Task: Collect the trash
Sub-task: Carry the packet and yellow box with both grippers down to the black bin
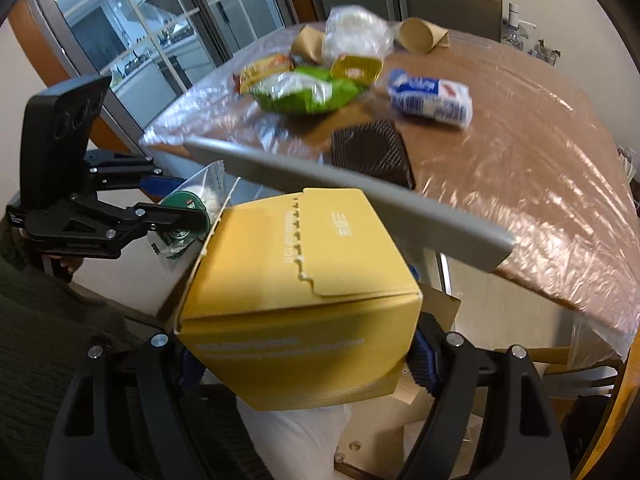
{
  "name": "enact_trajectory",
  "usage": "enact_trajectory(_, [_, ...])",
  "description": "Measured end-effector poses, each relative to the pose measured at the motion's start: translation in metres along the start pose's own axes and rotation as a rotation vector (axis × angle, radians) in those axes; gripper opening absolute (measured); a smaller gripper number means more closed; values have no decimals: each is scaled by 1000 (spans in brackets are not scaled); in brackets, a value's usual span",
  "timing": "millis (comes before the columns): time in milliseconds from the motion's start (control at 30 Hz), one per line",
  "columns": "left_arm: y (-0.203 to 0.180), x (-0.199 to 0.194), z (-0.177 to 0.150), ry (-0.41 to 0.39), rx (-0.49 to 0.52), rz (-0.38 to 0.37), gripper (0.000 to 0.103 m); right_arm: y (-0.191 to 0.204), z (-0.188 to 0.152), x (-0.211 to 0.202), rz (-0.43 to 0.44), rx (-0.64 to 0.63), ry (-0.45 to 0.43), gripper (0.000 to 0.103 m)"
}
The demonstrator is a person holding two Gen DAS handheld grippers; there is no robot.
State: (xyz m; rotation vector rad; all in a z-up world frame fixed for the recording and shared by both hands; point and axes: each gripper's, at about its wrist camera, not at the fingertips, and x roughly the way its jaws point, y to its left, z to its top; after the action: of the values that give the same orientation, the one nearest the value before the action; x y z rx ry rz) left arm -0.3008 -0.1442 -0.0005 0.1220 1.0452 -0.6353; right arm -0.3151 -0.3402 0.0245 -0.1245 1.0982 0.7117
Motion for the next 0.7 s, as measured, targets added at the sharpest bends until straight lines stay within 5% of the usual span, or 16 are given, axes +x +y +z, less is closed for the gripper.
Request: enact_trajectory(700, [15,62,-25,72,7,54,35,0,-18,79,-103,-29,72,78])
